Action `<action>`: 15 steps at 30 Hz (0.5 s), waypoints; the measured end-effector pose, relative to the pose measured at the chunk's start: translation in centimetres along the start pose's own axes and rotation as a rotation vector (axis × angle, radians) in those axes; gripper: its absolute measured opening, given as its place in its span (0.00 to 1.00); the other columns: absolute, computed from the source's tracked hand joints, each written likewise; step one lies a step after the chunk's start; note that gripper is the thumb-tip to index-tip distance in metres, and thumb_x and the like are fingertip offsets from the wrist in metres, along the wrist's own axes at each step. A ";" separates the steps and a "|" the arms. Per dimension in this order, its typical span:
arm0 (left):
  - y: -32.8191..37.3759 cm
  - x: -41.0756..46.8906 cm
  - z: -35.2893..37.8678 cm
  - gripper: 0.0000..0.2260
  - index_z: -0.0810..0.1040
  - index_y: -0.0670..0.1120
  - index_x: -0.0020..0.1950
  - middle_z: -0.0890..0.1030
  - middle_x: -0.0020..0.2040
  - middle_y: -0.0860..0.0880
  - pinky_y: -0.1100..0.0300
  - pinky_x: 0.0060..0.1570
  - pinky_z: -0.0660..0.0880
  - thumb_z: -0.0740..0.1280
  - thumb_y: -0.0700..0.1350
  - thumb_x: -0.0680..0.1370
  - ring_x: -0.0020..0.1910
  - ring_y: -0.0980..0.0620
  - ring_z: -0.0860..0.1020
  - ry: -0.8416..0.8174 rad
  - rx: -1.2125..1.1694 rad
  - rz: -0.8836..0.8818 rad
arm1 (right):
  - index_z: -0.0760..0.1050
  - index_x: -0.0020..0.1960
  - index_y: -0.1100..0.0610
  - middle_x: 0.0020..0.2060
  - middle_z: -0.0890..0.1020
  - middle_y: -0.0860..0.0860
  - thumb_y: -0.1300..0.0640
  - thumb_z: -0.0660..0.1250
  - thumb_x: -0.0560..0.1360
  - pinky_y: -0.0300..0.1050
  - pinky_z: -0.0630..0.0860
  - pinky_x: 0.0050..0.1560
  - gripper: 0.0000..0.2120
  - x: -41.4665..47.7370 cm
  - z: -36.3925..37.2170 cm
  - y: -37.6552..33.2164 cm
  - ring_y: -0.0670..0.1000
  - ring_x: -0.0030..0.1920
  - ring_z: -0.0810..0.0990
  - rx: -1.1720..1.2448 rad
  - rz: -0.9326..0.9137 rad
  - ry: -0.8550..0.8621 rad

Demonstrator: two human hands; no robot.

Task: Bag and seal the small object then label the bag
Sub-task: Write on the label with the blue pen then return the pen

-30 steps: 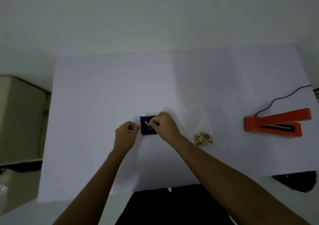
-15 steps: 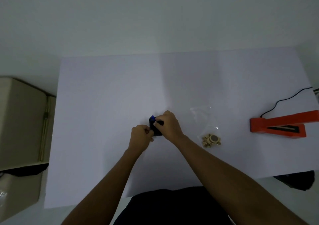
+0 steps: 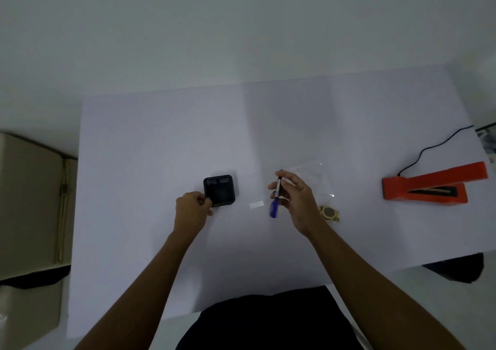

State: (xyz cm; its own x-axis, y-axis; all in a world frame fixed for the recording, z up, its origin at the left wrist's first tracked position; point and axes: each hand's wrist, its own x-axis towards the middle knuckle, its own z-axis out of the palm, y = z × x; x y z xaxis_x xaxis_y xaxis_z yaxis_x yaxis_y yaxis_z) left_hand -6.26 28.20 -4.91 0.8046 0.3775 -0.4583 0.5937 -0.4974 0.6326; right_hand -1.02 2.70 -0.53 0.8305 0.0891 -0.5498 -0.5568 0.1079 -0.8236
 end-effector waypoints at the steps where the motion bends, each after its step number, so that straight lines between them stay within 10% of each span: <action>1: -0.1 0.0 0.1 0.07 0.83 0.38 0.44 0.83 0.30 0.47 0.60 0.37 0.79 0.67 0.40 0.77 0.29 0.55 0.81 -0.001 -0.002 -0.016 | 0.76 0.60 0.59 0.44 0.85 0.58 0.63 0.56 0.82 0.50 0.75 0.45 0.12 -0.2 0.0 0.2 0.55 0.41 0.81 0.072 0.043 -0.016; 5: 0.5 -0.8 0.1 0.17 0.79 0.40 0.53 0.83 0.41 0.46 0.53 0.42 0.79 0.66 0.54 0.79 0.38 0.48 0.82 0.093 0.218 0.032 | 0.77 0.48 0.59 0.33 0.79 0.56 0.58 0.64 0.80 0.45 0.67 0.36 0.06 -1.5 0.5 1.2 0.53 0.34 0.73 0.108 0.135 -0.083; 8: 2.5 -2.9 0.0 0.18 0.77 0.45 0.56 0.78 0.46 0.48 0.56 0.39 0.75 0.65 0.58 0.78 0.40 0.51 0.77 0.152 0.235 0.231 | 0.74 0.38 0.58 0.26 0.69 0.52 0.43 0.62 0.78 0.43 0.61 0.32 0.20 -2.3 1.1 2.0 0.49 0.28 0.66 0.186 0.174 -0.124; 15: 5.4 -6.7 3.0 0.10 0.78 0.49 0.52 0.79 0.43 0.53 0.63 0.41 0.72 0.62 0.53 0.81 0.37 0.58 0.74 -0.310 0.208 0.591 | 0.71 0.31 0.59 0.22 0.66 0.51 0.43 0.58 0.81 0.44 0.56 0.33 0.27 -2.8 2.6 3.3 0.48 0.26 0.61 0.192 0.280 -0.142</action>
State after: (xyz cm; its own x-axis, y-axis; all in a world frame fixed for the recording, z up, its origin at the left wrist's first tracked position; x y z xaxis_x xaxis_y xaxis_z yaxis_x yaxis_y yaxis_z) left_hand -8.43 20.59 -0.27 0.9410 -0.2271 -0.2508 0.0204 -0.7018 0.7120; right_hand -5.15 5.34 -1.34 0.6432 0.2762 -0.7142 -0.7657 0.2424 -0.5958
